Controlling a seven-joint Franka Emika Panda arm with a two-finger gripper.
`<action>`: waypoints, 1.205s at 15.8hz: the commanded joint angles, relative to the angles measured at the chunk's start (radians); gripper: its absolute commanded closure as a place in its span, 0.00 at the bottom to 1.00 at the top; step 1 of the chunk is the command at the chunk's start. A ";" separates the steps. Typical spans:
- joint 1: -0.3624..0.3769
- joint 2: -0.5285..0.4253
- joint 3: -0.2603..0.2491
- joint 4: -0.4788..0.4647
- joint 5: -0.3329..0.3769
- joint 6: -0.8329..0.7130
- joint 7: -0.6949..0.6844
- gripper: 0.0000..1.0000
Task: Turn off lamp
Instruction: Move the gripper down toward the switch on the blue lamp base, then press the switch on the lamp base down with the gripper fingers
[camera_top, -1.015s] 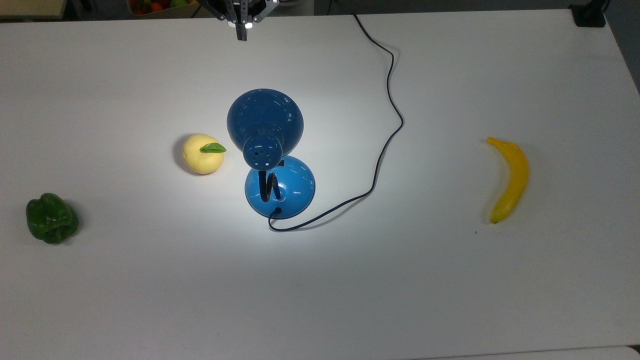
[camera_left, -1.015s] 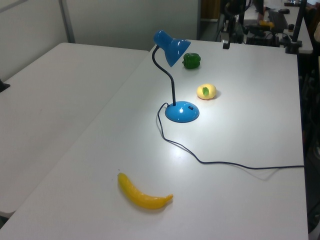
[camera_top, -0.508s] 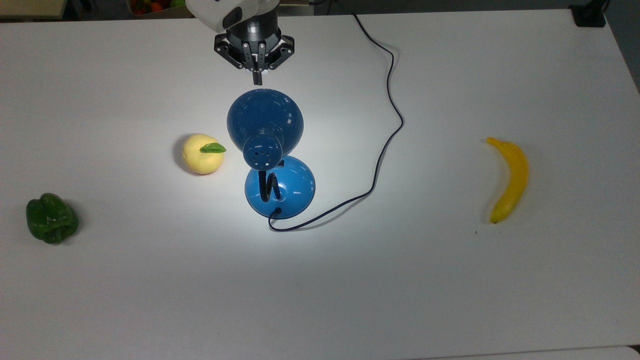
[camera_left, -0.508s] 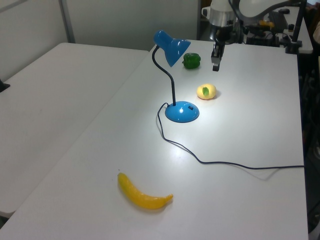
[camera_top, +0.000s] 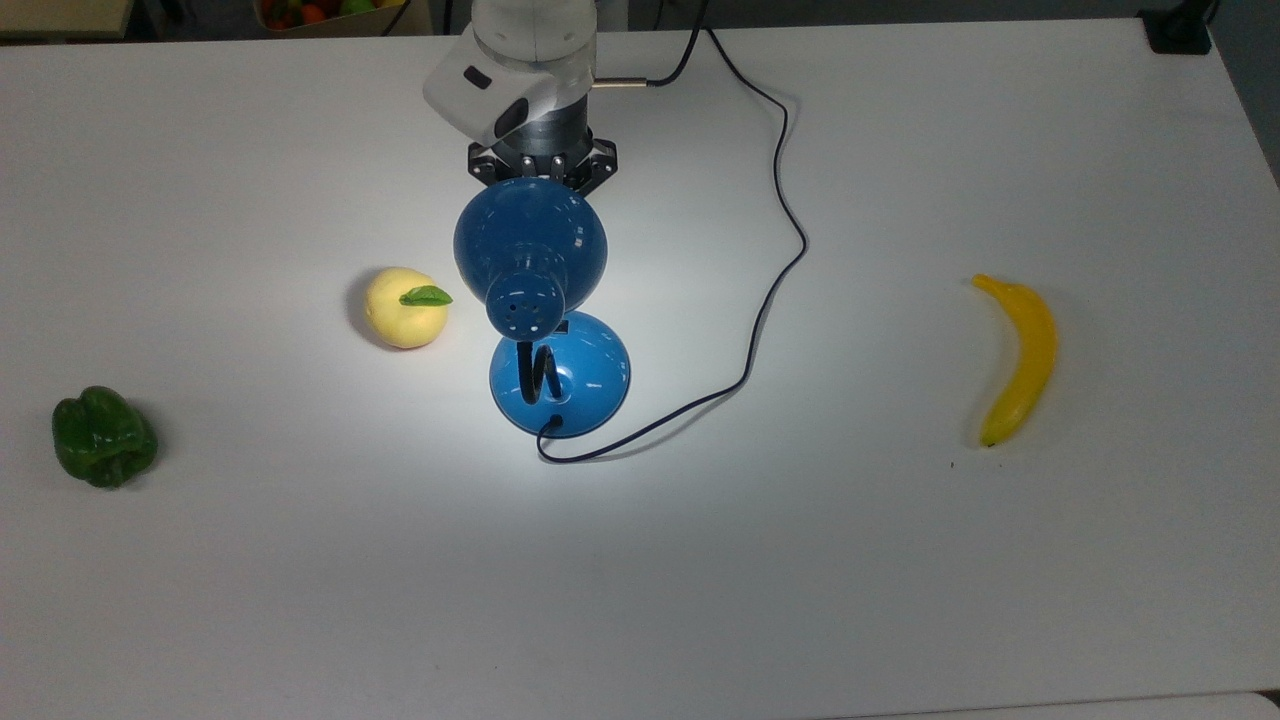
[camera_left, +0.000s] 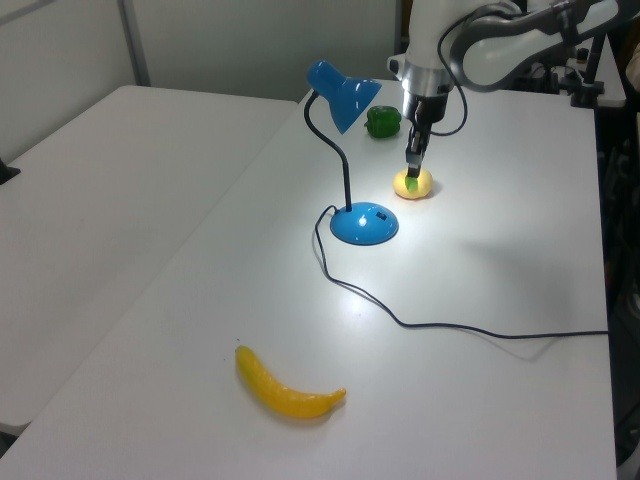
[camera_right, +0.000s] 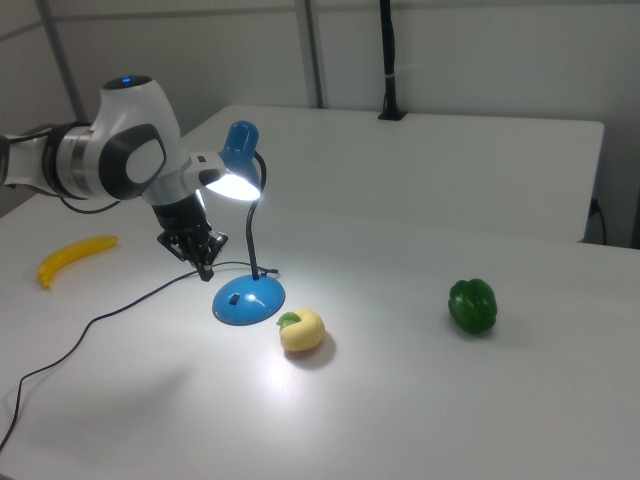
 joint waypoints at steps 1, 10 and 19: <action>0.008 0.033 -0.003 -0.013 0.004 0.091 0.033 1.00; 0.002 0.125 -0.003 -0.006 -0.002 0.224 0.071 1.00; -0.007 0.110 -0.003 -0.030 -0.007 0.214 0.070 1.00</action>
